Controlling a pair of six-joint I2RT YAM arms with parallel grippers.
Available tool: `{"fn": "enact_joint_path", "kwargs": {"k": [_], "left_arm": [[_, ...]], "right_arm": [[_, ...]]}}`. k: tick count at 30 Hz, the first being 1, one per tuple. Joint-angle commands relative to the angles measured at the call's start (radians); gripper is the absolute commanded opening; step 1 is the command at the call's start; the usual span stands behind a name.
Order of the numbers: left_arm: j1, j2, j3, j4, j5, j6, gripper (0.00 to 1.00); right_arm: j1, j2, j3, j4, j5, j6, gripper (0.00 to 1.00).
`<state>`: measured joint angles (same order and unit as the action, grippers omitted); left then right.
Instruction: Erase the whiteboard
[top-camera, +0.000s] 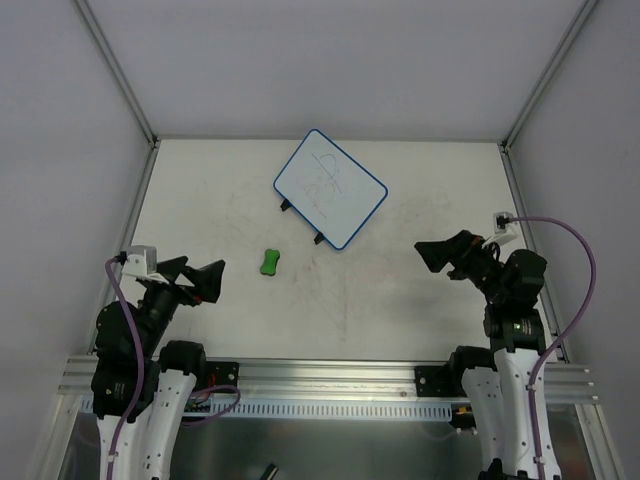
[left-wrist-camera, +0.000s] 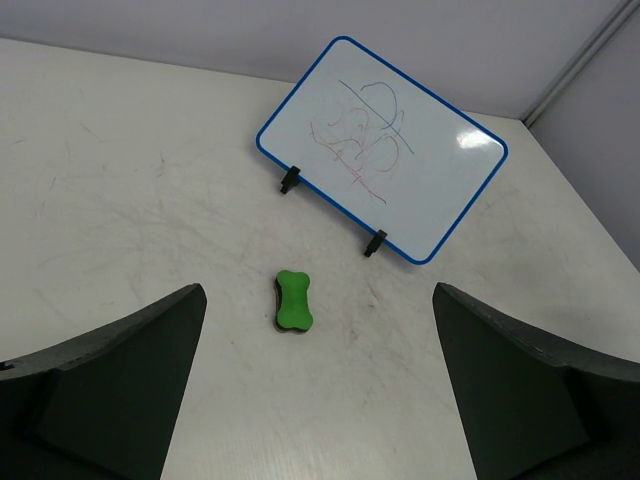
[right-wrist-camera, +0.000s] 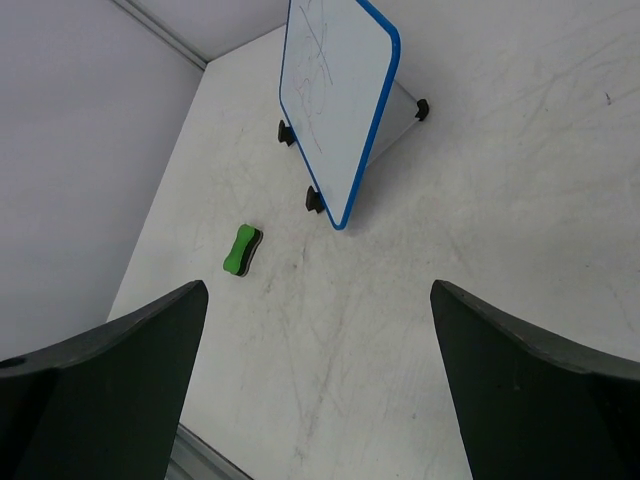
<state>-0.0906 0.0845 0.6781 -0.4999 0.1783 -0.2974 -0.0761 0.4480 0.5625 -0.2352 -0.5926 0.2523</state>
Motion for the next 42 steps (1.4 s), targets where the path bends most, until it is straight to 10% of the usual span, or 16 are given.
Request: {"fn": "enact_joint_path", "kwargs": {"k": [1, 9, 17, 30, 42], "left_arm": [[0.0, 0.001, -0.009, 0.014, -0.013, -0.006, 0.99], [0.002, 0.046, -0.014, 0.014, 0.072, 0.029, 0.99], [0.002, 0.072, -0.012, 0.014, 0.112, 0.038, 0.99], [0.002, 0.092, -0.012, 0.014, 0.148, 0.046, 0.99], [0.002, 0.08, -0.017, 0.015, 0.147, 0.047, 0.99]], "right_arm": [[0.004, 0.079, -0.035, 0.288, -0.026, 0.105, 0.99], [0.004, 0.296, -0.078, 0.603, -0.094, 0.177, 0.99], [0.032, 0.593, -0.199, 1.271, -0.049, 0.317, 0.99], [0.179, 1.112, -0.11, 1.712, 0.065, 0.284, 0.99], [0.188, 1.278, 0.048, 1.725, 0.033, 0.32, 0.93]]}}
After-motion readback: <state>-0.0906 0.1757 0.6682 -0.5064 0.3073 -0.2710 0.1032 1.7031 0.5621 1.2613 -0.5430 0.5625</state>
